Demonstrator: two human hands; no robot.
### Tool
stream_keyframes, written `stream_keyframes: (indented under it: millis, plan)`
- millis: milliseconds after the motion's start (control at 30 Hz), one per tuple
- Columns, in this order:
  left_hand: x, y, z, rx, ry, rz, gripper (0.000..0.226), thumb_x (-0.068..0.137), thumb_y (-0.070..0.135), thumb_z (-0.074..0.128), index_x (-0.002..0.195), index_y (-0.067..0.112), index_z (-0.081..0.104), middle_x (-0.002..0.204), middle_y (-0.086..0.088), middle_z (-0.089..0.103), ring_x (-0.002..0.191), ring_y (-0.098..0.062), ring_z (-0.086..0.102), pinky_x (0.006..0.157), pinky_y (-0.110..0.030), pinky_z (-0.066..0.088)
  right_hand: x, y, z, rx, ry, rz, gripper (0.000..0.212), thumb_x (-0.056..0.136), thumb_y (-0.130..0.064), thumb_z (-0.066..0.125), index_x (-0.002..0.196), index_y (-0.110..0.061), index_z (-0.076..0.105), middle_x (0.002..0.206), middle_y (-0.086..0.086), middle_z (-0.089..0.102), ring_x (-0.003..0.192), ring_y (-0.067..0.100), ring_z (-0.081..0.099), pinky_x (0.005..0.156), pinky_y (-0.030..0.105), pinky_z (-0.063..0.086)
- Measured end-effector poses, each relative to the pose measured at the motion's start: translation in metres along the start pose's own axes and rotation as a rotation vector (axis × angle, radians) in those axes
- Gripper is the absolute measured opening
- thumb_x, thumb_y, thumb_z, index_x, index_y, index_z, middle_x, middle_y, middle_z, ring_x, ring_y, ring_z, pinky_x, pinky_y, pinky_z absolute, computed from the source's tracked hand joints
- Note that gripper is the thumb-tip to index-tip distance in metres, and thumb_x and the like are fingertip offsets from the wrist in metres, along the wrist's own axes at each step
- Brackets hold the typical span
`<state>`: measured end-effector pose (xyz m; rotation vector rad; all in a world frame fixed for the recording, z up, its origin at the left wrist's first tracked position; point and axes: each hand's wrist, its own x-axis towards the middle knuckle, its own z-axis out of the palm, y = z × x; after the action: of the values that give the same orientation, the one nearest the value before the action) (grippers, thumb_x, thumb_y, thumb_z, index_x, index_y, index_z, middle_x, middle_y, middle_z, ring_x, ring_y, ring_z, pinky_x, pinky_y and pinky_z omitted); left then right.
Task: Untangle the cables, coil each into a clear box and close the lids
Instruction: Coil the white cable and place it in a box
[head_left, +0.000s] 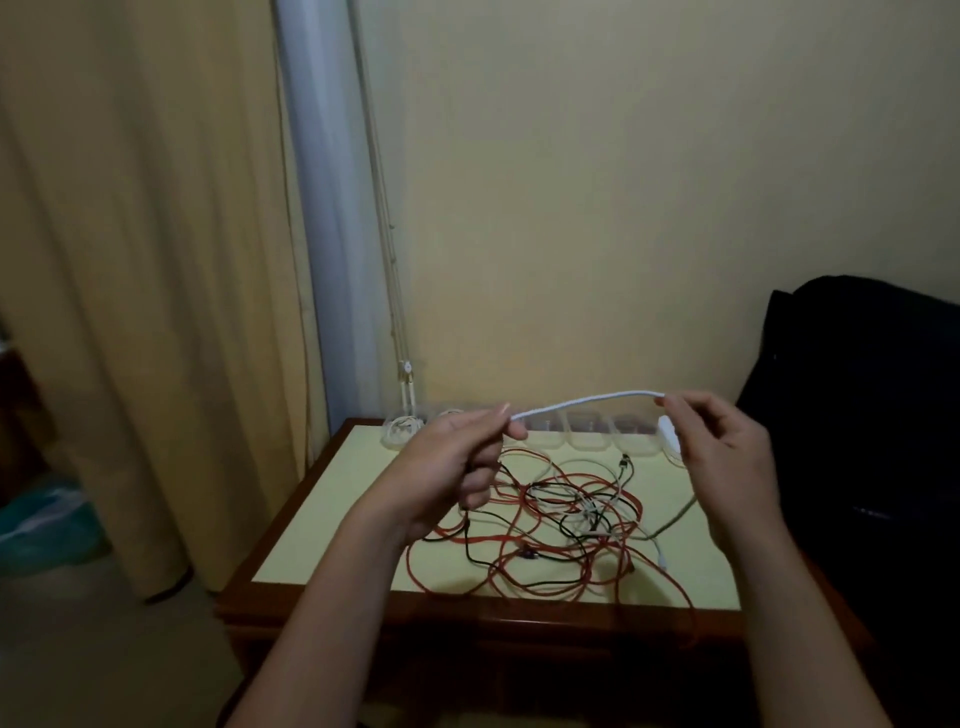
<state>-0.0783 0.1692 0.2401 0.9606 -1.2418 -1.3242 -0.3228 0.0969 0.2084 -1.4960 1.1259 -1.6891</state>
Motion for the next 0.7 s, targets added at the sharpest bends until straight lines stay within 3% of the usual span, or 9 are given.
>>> stream_keyframes:
  millis: [167,267,333,400,500,567,700]
  plan:
    - [0.001,0.001,0.0,-0.676,-0.034,0.004,0.03,0.098,0.021,0.041,0.099,0.004,0.065,0.059,0.007,0.022,0.049,-0.008,0.013,0.043,-0.022,0.016,-0.02,0.019,-0.004,-0.025,-0.002,0.081,0.008,0.093,-0.028,0.072,0.087,-0.023,0.074,0.076,-0.009,0.066,0.069,0.006,0.053,0.067,0.028,0.044]
    - [0.002,0.002,-0.001,-0.892,-0.002,0.059,0.026,0.096,0.02,0.044,0.096,0.005,0.065,0.061,0.008,0.033,0.049,-0.007,0.026,0.043,-0.021,0.026,-0.036,0.033,-0.006,-0.063,-0.047,0.146,0.009,0.093,-0.03,0.072,0.089,-0.022,0.073,0.081,-0.005,0.071,0.063,-0.001,0.054,0.067,0.026,0.043]
    - [0.004,0.002,-0.002,-0.962,0.067,0.082,0.02,0.095,0.02,0.049,0.093,0.008,0.064,0.063,0.009,0.04,0.05,-0.006,0.032,0.043,-0.019,0.03,-0.045,0.041,-0.008,-0.082,-0.066,0.165,0.01,0.092,-0.03,0.073,0.088,-0.021,0.073,0.079,-0.006,0.072,0.066,0.004,0.057,0.067,0.026,0.043]
    - [0.008,-0.001,-0.003,-0.942,0.169,0.086,0.016,0.096,0.021,0.052,0.093,0.011,0.063,0.064,0.008,0.045,0.05,-0.005,0.035,0.043,-0.017,0.03,-0.051,0.046,-0.006,-0.14,-0.076,0.147,0.009,0.091,-0.028,0.074,0.086,-0.021,0.073,0.078,-0.005,0.073,0.074,0.013,0.064,0.068,0.027,0.047]
    - [0.011,-0.008,0.0,-0.755,0.28,0.085,0.019,0.101,0.023,0.053,0.101,0.008,0.064,0.072,0.002,0.058,0.055,-0.005,0.049,0.047,-0.015,0.042,-0.059,0.038,-0.002,-0.302,-0.124,-0.001,0.011,0.091,-0.021,0.074,0.08,-0.024,0.073,0.074,-0.011,0.072,0.073,0.004,0.065,0.064,0.014,0.047]
    - [0.012,-0.014,0.005,-0.596,0.32,0.112,0.022,0.1,0.018,0.055,0.107,0.001,0.065,0.083,-0.007,0.068,0.066,-0.01,0.064,0.059,-0.017,0.055,-0.062,0.029,0.001,-0.45,-0.185,-0.193,0.014,0.092,-0.017,0.072,0.079,-0.022,0.071,0.072,-0.016,0.068,0.074,-0.001,0.062,0.063,0.007,0.041]
    - [0.01,-0.025,0.018,-0.208,0.362,0.146,0.023,0.096,0.018,0.06,0.104,-0.001,0.069,0.091,-0.016,0.075,0.083,-0.02,0.073,0.077,-0.023,0.06,-0.067,0.006,0.011,-0.572,-0.259,-0.424,0.018,0.096,-0.021,0.066,0.078,-0.023,0.066,0.071,-0.024,0.056,0.076,-0.003,0.053,0.067,0.01,0.033]
